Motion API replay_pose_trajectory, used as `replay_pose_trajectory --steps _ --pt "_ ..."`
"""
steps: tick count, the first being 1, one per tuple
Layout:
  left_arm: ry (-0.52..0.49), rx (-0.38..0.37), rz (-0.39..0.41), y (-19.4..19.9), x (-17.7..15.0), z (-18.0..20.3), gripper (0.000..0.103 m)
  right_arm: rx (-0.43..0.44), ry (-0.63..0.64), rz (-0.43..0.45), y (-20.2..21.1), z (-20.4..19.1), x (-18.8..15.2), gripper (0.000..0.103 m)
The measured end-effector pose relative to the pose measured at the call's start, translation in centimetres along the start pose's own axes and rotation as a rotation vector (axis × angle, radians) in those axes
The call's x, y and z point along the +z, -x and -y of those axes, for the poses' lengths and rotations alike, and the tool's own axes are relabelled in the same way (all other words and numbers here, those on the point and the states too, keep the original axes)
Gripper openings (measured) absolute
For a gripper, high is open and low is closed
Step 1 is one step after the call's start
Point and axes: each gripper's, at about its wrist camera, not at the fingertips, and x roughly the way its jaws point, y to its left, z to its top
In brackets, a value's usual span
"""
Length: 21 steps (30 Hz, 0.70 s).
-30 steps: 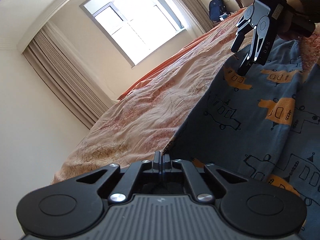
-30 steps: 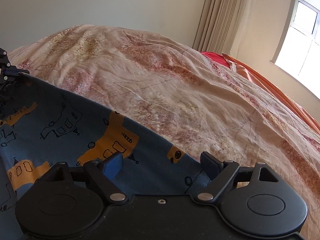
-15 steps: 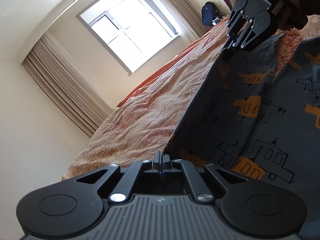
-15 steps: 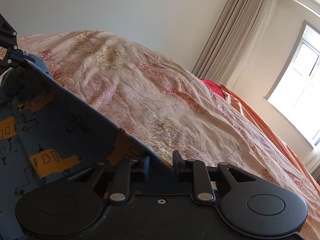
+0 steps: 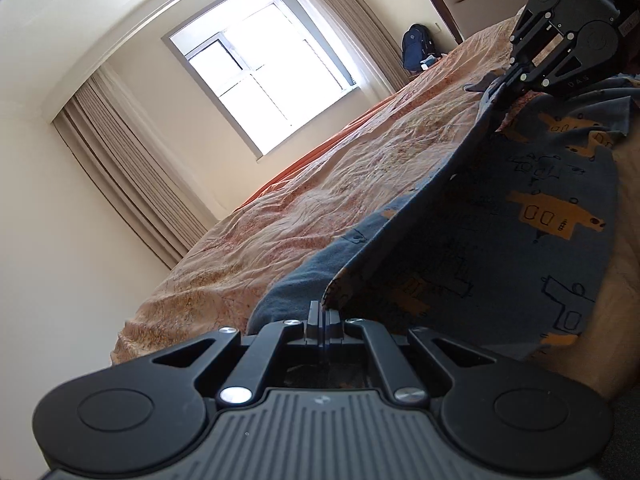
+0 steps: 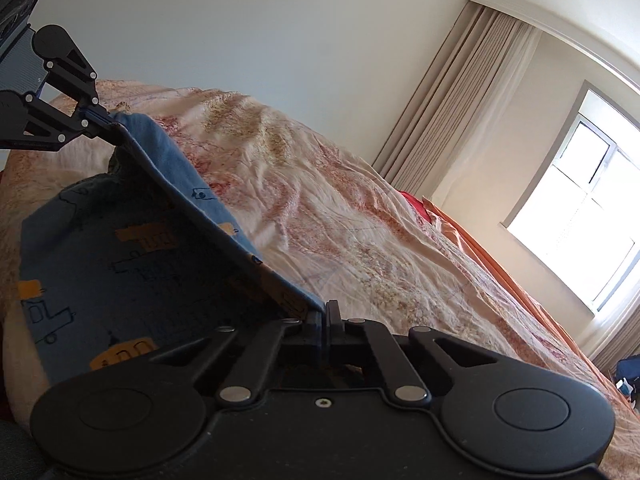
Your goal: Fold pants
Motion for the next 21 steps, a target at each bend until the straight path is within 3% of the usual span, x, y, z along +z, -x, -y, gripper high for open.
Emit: replay_pose_trajectory --steps 11,21 --pt "0.066 -0.018 -0.010 0.7 -3.2 2.2 0.000 -0.100 -0.074 0.002 2.9 -6.1 -4.2 0.000" --pt "0.067 -0.022 -0.001 1.6 -3.8 2.4 0.000 -0.145 -0.088 0.045 5.2 -7.3 -4.5 0.000"
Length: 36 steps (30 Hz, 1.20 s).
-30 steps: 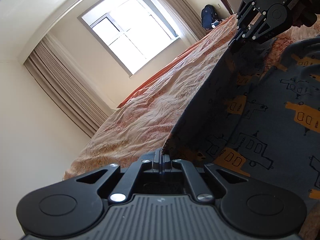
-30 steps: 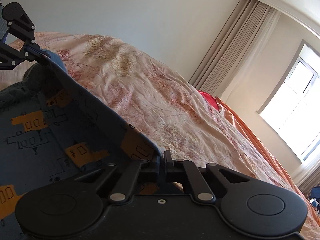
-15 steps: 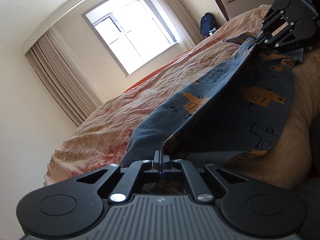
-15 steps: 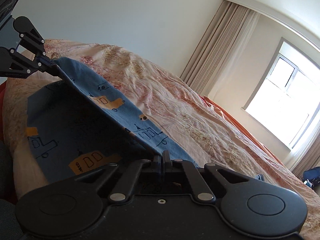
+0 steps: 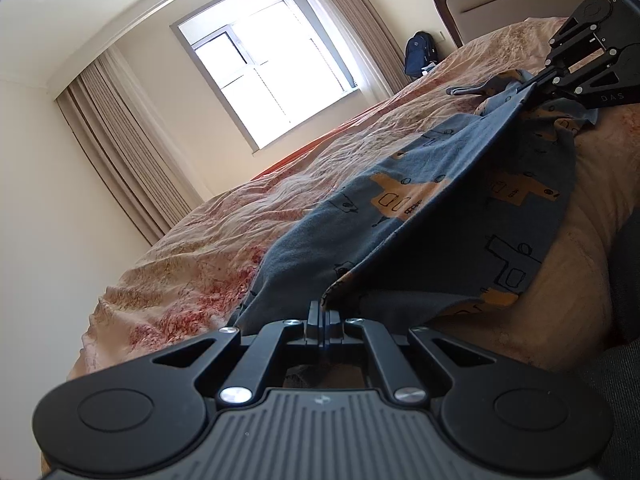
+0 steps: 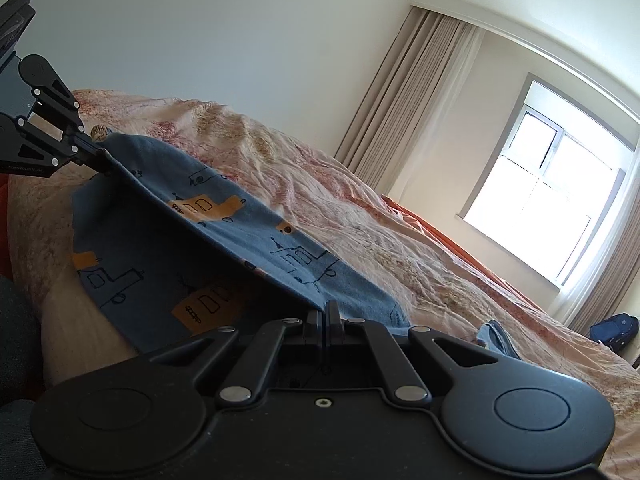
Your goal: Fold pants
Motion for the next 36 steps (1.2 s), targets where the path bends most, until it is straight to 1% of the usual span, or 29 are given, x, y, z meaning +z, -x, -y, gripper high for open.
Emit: replay_pose_trajectory --steps 2,5,8,9,14,16,19,22,23,24,25,27,29,32,36 --pt "0.006 -0.003 -0.006 0.1 -0.2 0.1 0.000 0.005 0.010 -0.003 0.6 -0.4 0.0 0.000" --pt "0.044 -0.021 -0.015 -0.1 -0.6 0.1 0.000 0.024 0.035 -0.037 0.8 -1.2 -0.8 0.000" --pt "0.121 -0.042 -0.019 -0.1 -1.0 -0.4 0.001 0.052 0.023 -0.085 0.4 -1.9 -2.0 0.000" --pt "0.154 -0.050 -0.021 0.1 -1.1 -0.6 0.005 0.056 0.007 -0.093 0.2 -1.9 -2.2 0.000" --pt "0.347 -0.079 -0.034 1.1 -2.3 -1.8 0.010 0.066 -0.042 -0.103 -0.2 -1.8 -2.5 0.000" --pt "0.442 -0.091 -0.053 1.4 -3.1 -2.0 0.014 0.069 -0.044 -0.104 -0.2 -1.8 -2.5 0.001" --pt "0.606 -0.110 -0.082 1.4 -4.3 -2.8 0.014 0.071 -0.049 -0.104 0.0 -1.9 -2.6 0.002" --pt "0.746 -0.137 -0.080 0.8 -5.0 -3.6 0.015 0.070 -0.052 -0.098 0.0 -1.7 -2.5 0.002" --pt "0.794 -0.157 -0.078 0.5 -5.1 -4.0 0.016 0.069 -0.049 -0.096 0.0 -1.7 -2.4 0.002" --pt "0.836 -0.183 -0.073 0.3 -5.2 -4.2 0.021 0.068 -0.045 -0.092 0.0 -1.6 -2.2 0.002" --pt "0.876 -0.204 -0.068 0.1 -5.3 -4.3 0.032 0.068 -0.045 -0.089 -0.1 -1.5 -2.1 0.002" --pt "0.961 -0.250 -0.053 -0.4 -5.7 -4.7 0.044 0.067 -0.048 -0.079 -0.1 -1.3 -1.7 0.002" --pt "1.043 -0.281 -0.042 -1.0 -6.2 -4.8 0.044 0.066 -0.052 -0.071 -0.2 -1.1 -1.5 0.002" --pt "1.183 -0.306 -0.036 -1.9 -7.2 -5.0 0.045 0.065 -0.058 -0.064 -0.3 -1.0 -1.3 0.002" --pt "1.360 -0.293 -0.006 -2.2 -8.4 -5.3 0.045 0.068 -0.071 -0.065 -0.3 -0.9 -1.6 0.002"
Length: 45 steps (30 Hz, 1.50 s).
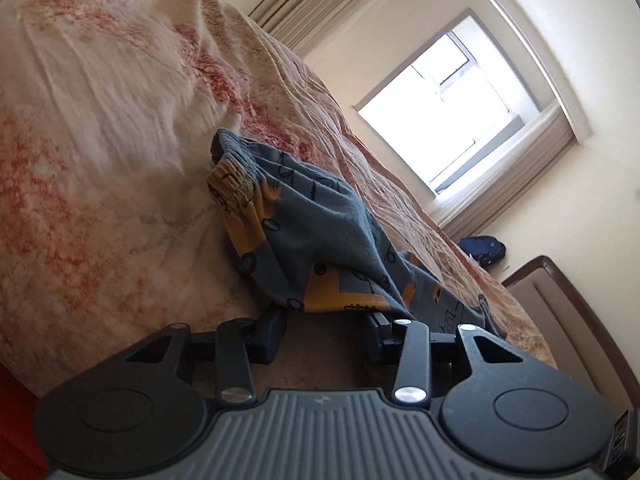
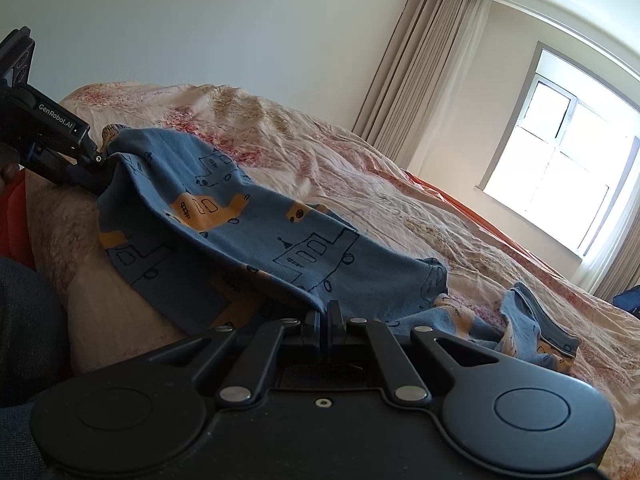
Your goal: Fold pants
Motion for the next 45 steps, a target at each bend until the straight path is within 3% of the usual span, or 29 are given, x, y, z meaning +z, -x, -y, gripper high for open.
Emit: replay_pose_trajectory --steps 6,8,9,10,13,20,28,34,45 --pt "0.205 -0.021 0.082 0.4 -0.3 -1.5 0.045 0.005 -0.017 0.002 0.1 0.1 -0.3 0.003" --pt "0.240 -0.019 0.112 0.5 -0.3 -1.5 0.041 0.006 -0.024 0.005 0.1 0.1 -0.4 0.003" --pt "0.244 -0.021 0.117 0.3 -0.4 -1.3 0.020 0.006 -0.027 0.006 0.1 0.1 -0.4 0.003" --pt "0.240 -0.016 0.115 0.2 -0.4 -1.0 0.012 0.007 -0.029 0.006 0.0 0.1 -0.5 0.003" --pt "0.208 -0.021 0.148 0.3 -0.4 -0.1 0.006 0.007 -0.037 0.006 -0.1 0.0 -0.6 0.004" --pt "0.041 0.019 0.175 1.1 1.0 2.0 0.004 0.008 -0.045 0.009 0.0 0.0 -0.7 0.004" --pt "-0.199 0.141 0.169 3.0 1.6 5.5 0.002 0.009 -0.058 0.008 0.0 -0.1 -1.0 0.005" --pt "-0.262 0.230 0.138 4.4 -0.1 4.2 0.002 0.008 -0.052 0.003 0.3 -0.4 -1.4 0.006" --pt "-0.283 0.329 0.135 4.8 -2.8 3.3 0.002 -0.017 -0.017 -0.007 0.1 -1.0 -2.2 0.006"
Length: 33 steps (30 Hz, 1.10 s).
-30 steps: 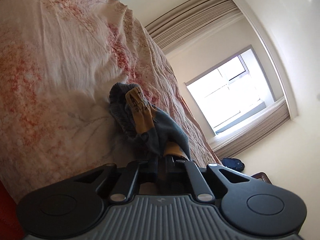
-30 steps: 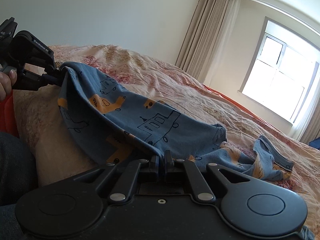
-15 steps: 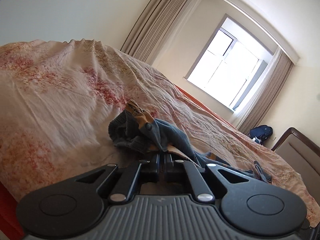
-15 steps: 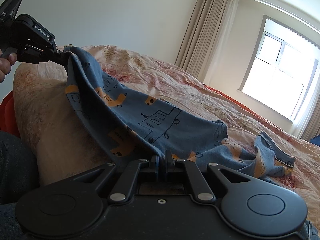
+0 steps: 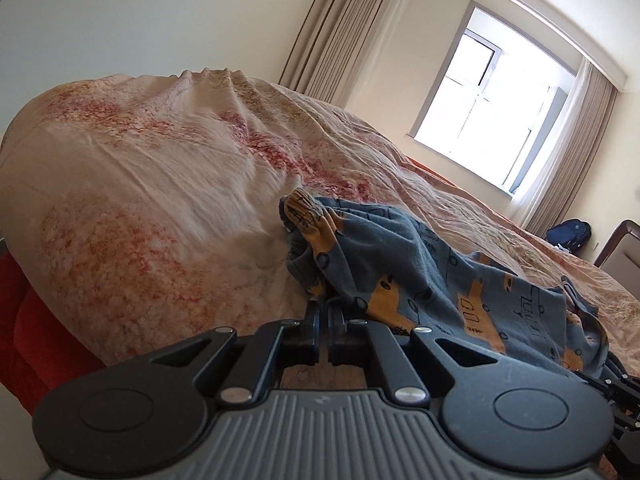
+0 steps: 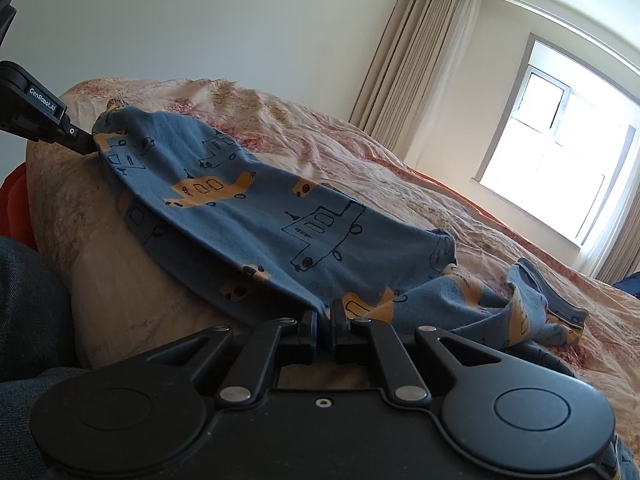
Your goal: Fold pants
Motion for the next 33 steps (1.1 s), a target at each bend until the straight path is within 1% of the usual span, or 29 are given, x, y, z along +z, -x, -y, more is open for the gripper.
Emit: replay_pose_trajectory --steps 3,5,6,7,8,9,10,11,12,13,14,15,16,18,20,22,26,29,31,33 --pt "-0.057 0.022 0.000 0.1 -0.3 0.5 0.002 -0.023 0.029 0.004 0.1 -0.4 -0.3 0.006" --pt "-0.077 0.032 -0.005 0.2 -0.4 0.9 0.003 -0.031 0.041 0.003 0.0 -0.6 -0.6 0.006" --pt "-0.082 0.037 -0.010 0.4 -0.4 1.1 0.005 -0.031 0.037 0.002 0.0 -0.6 -0.8 0.007" --pt "-0.087 0.038 -0.015 0.5 -0.5 1.2 0.011 -0.032 0.027 0.006 0.1 -0.5 -0.8 0.008" --pt "-0.095 0.040 -0.020 0.6 -0.6 1.4 0.016 -0.030 0.017 0.015 0.2 -0.4 -0.9 0.012" --pt "-0.107 0.044 -0.024 0.7 -0.7 1.7 0.030 -0.027 -0.003 0.021 0.4 -0.1 -1.0 0.018" --pt "-0.118 0.048 -0.023 1.0 -0.8 2.0 0.046 -0.027 -0.019 0.024 0.6 0.1 -1.1 0.022" --pt "-0.125 0.054 -0.020 1.2 -1.0 2.3 0.058 -0.027 -0.032 0.028 1.0 0.3 -1.2 0.032" --pt "-0.133 0.063 -0.007 1.6 -1.2 2.8 0.081 -0.031 -0.044 0.032 1.3 0.6 -1.3 0.046" --pt "-0.139 0.072 0.008 2.0 -1.3 3.2 0.094 -0.036 -0.056 0.037 1.6 0.9 -1.4 0.055" --pt "-0.146 0.077 0.021 2.3 -1.4 3.6 0.097 -0.041 -0.069 0.045 2.1 1.2 -1.6 0.071" --pt "-0.157 0.077 0.029 2.5 -1.4 4.1 0.099 -0.048 -0.086 0.055 2.7 1.7 -1.9 0.081" --pt "-0.169 0.073 0.031 2.7 -1.5 4.6 0.101 -0.053 -0.101 0.059 3.2 2.1 -2.1 0.084" --pt "-0.193 0.063 0.037 2.8 -1.6 6.0 0.102 -0.070 -0.125 0.061 4.3 3.0 -2.8 0.095" --pt "-0.220 0.043 0.046 2.8 -1.7 7.7 0.102 -0.100 -0.144 0.065 5.4 4.0 -3.5 0.101" --pt "-0.245 0.003 0.044 2.4 -1.8 9.7 0.103 -0.134 -0.166 0.073 6.4 5.1 -4.1 0.102" --pt "-0.312 -0.123 0.017 0.6 -2.3 14.9 0.103 -0.208 -0.208 0.068 8.1 7.9 -5.5 0.102" --pt "-0.350 -0.237 0.006 -0.7 -2.8 19.5 0.103 -0.258 -0.183 0.026 8.9 10.6 -6.2 0.102" --pt "-0.380 -0.299 0.002 -1.6 -3.4 22.8 0.103 -0.282 -0.161 -0.001 9.2 12.5 -6.7 0.102" --pt "-0.394 -0.352 0.015 -2.1 -4.1 26.1 0.103 -0.292 -0.150 -0.058 8.9 14.8 -7.1 0.102"
